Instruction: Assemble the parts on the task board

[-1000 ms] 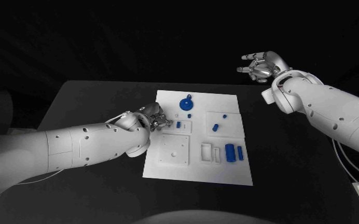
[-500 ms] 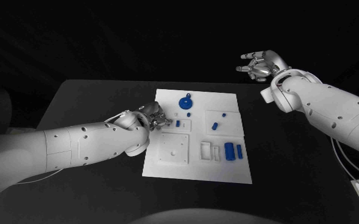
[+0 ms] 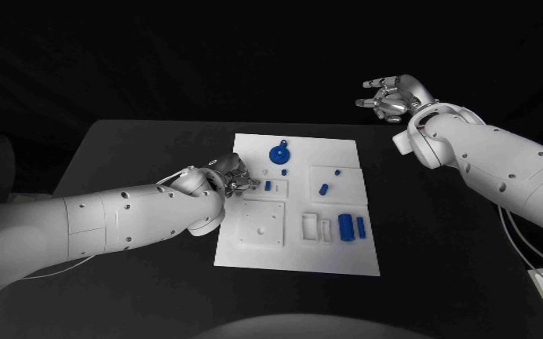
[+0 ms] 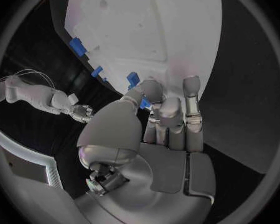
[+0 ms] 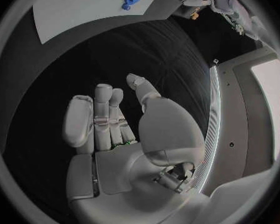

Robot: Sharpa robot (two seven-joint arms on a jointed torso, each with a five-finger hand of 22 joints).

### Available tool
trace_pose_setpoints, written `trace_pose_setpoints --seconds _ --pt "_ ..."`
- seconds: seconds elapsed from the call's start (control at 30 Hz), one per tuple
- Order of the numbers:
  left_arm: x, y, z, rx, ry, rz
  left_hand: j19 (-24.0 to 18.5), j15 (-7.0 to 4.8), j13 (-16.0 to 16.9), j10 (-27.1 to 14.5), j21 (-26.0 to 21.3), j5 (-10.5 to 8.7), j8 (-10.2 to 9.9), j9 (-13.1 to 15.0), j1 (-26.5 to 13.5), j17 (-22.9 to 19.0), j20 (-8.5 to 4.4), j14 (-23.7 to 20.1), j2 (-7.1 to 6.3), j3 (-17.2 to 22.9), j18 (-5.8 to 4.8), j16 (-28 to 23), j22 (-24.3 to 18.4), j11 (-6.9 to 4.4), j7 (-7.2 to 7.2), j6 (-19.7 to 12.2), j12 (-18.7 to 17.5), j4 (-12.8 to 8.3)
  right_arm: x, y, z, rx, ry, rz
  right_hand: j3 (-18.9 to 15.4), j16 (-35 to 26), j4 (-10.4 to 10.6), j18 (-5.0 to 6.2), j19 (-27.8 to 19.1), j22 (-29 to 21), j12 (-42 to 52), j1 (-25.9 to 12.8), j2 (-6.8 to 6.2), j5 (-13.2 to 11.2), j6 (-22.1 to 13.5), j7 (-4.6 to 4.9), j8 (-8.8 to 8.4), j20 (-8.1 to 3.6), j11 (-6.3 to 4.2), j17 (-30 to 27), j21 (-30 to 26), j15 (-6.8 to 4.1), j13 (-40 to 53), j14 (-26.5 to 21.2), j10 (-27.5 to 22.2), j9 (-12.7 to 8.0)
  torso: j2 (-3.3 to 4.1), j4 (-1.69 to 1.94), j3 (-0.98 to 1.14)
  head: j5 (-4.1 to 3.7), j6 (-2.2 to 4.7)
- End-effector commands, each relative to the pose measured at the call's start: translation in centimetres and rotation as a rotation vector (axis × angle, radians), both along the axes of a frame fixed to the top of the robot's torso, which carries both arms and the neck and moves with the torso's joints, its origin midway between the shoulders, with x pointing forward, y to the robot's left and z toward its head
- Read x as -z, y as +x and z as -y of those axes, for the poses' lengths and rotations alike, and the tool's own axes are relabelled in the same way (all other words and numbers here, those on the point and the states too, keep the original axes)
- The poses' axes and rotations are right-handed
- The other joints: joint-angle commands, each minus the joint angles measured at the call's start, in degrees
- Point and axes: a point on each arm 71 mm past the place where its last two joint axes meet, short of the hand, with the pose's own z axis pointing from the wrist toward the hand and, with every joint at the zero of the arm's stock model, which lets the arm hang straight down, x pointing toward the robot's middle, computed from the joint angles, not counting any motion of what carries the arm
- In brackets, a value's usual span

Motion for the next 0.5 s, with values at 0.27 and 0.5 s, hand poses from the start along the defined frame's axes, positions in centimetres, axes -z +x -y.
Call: trace_pose_setpoints --seconds 0.27,0.5 --pt "1.04 -0.52 -0.14 0.010 0.022 -0.075 0.1 -0.20 0.1 1.8 -0.2 0.28 0.2 0.0 1.0 0.0 -0.09 -0.1 1.07 0.6 0.33 0.3 1.1 -1.37 -6.34 6.8 -0.1 -0.9 0.08 -0.03 -0.19 -0.016 -0.006 -0.003 0.2 -0.2 0.0 0.29 2.6 9.6 -0.1 -0.5 0.03 0.2 0.4 0.09 0.20 -0.06 -0.22 -0.1 -0.1 -0.23 0.1 -0.3 -0.2 0.1 -0.01 0.02 -0.01 0.11 -0.05" --pt "1.08 -0.54 -0.21 0.011 0.025 -0.081 0.1 -0.18 0.1 1.8 -0.1 0.24 0.2 0.1 0.9 0.0 -0.08 -0.1 1.20 0.7 0.32 0.3 1.1 -1.36 -6.32 6.8 -0.2 -1.1 0.09 -0.03 -0.20 -0.016 -0.006 -0.004 0.2 -0.2 0.0 0.29 2.6 9.6 -0.1 -0.5 0.03 0.2 0.4 0.09 0.20 -0.06 -0.22 -0.1 -0.1 -0.23 0.1 -0.3 -0.2 0.1 0.00 0.02 0.01 0.19 -0.08"
